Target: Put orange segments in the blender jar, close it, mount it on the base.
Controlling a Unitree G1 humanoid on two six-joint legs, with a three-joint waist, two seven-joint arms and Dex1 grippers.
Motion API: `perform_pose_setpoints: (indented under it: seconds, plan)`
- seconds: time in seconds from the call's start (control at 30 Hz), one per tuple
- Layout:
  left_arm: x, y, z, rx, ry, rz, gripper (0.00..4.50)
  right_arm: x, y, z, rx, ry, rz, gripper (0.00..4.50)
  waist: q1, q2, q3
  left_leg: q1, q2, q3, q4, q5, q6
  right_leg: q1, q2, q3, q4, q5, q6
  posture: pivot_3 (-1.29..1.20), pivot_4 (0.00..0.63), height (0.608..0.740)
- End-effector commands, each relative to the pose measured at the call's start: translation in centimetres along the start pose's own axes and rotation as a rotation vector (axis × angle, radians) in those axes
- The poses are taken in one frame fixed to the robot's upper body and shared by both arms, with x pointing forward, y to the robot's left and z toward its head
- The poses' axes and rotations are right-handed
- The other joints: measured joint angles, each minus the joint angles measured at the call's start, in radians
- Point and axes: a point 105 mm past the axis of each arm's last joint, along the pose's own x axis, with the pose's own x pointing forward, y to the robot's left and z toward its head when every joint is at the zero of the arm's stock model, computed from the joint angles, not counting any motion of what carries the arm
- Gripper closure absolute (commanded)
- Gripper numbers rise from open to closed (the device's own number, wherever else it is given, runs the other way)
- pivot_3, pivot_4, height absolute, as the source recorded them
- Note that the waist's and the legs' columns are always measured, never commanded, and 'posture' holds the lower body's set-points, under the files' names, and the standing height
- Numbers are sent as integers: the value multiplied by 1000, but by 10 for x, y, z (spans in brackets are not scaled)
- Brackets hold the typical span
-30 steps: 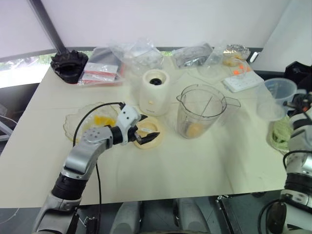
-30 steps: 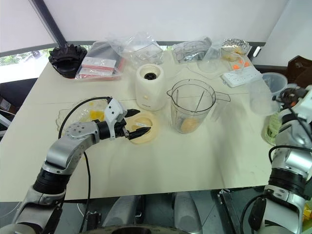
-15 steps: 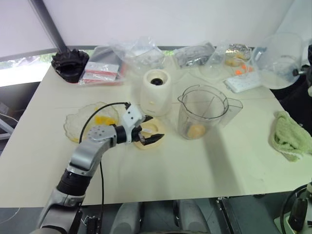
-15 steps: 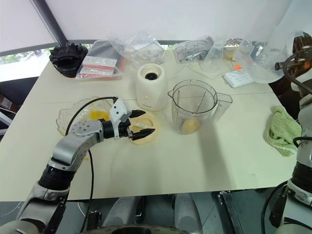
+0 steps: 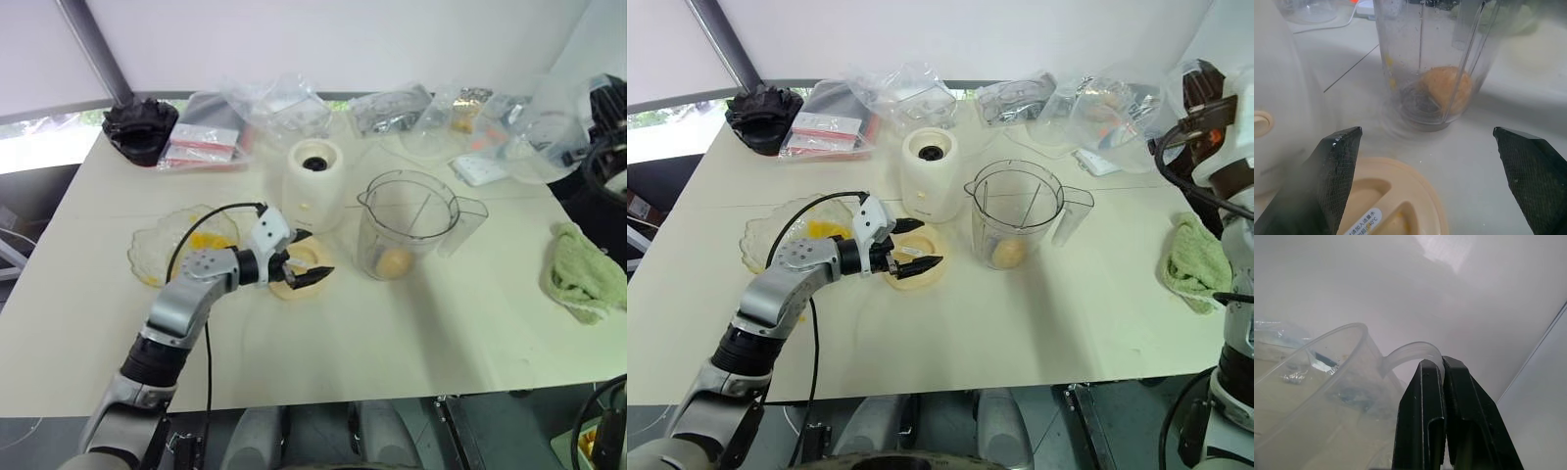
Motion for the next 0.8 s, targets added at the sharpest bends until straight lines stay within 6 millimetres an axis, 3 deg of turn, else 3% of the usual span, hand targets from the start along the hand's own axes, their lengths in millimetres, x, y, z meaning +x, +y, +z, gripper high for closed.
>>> perform_pose_setpoints:
  seconds: [0.03,0.23,0.8]
  plan:
    - [2,-1,11,41,-29,-14,0,-3,4,17,-90,-50,19,4466,0,0,0,0,0,0,0,0,0,0,0,0,0,0,0,0,150,740]
    - [3,-1,11,44,-26,-17,0,-4,21,15,-188,-44,91,4466,-1,0,0,-1,0,0,0,0,0,-1,0,0,0,0,0,0,150,740]
    - [-2,0,9,43,-16,0,0,1,35,7,-359,-51,199,4466,0,-1,0,-1,0,0,0,0,0,-1,0,0,0,0,0,0,150,740]
